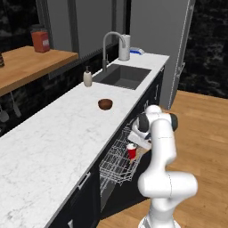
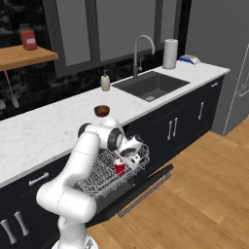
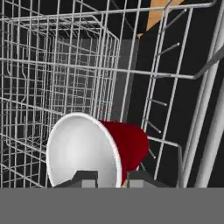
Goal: Pick up the cup and bowl from the counter, place them in the dishwasher, and close the dishwasher door.
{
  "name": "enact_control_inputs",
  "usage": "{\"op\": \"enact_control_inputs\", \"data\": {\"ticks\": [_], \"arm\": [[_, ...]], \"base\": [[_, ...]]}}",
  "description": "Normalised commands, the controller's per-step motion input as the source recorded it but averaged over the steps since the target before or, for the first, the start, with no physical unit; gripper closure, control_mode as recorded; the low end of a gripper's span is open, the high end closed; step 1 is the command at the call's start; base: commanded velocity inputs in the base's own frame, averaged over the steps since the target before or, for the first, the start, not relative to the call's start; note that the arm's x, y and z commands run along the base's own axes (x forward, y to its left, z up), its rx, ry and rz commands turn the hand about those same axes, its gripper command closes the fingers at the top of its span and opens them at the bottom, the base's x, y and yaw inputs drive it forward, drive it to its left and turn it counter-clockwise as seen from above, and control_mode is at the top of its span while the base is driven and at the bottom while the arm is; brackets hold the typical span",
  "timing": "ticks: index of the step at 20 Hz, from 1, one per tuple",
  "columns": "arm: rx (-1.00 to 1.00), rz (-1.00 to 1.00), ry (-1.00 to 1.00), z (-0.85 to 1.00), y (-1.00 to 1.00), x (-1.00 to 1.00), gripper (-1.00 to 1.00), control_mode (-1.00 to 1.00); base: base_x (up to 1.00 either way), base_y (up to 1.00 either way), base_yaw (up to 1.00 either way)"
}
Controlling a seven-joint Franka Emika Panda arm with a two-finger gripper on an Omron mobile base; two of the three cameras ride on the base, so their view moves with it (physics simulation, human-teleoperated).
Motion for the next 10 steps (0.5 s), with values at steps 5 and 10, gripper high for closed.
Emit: {"op": "enact_control_inputs", "data": {"ticks": [5,10], "arm": [[0.0,-0.06,-0.03,1.0,-0.04,-0.07,-1.0,-1.0],[0.03,-0.01,0.0,1.0,-0.14,-0.12,-1.0,-1.0]], "base": [[0.0,0.0,0.0],[0.0,0.0,0.0]]}}
